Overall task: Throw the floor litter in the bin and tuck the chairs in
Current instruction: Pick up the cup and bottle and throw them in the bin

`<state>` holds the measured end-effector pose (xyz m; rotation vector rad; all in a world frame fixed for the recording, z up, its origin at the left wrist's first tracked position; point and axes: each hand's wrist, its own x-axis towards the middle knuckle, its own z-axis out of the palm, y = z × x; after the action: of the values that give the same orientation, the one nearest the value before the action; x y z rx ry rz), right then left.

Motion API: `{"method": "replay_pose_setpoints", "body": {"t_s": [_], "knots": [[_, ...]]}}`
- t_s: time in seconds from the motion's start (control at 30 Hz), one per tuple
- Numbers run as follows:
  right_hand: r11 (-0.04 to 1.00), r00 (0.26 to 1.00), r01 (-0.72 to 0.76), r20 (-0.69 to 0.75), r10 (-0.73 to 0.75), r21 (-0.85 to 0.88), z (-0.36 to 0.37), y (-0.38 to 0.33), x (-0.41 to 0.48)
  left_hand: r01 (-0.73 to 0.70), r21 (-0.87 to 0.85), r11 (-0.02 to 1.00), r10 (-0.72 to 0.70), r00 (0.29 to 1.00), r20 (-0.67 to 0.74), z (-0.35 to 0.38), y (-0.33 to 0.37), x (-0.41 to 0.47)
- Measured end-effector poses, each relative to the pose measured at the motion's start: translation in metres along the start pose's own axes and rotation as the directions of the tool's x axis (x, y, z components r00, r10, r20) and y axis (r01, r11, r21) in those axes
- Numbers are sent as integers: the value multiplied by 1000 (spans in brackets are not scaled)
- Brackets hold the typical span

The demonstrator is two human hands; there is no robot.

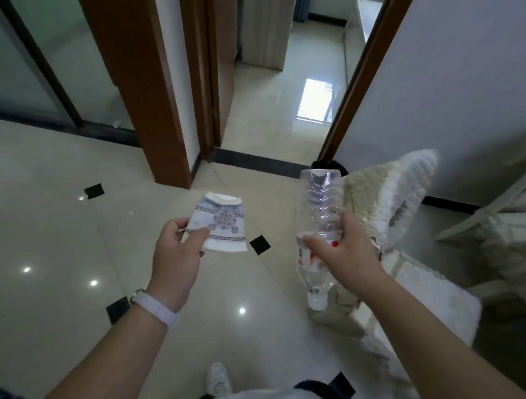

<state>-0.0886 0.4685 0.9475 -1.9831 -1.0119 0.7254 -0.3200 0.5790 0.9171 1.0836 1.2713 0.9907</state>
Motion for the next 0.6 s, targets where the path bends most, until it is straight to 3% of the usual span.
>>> {"method": "replay_pose_setpoints", "body": {"t_s": [0.17,0.37,0.6], "knots": [[999,999,-40,-23,40,-21,7,-16,44,25,8,1000,-26,997,76,13,14,64],[996,985,-86,-151,87,12,-7,-14,128,61,52,997,-67,991,118,56,16,144],[983,979,-149,-126,162,104,-8,6,252,40,146,988,-63,985,158,127,43,236]]}}
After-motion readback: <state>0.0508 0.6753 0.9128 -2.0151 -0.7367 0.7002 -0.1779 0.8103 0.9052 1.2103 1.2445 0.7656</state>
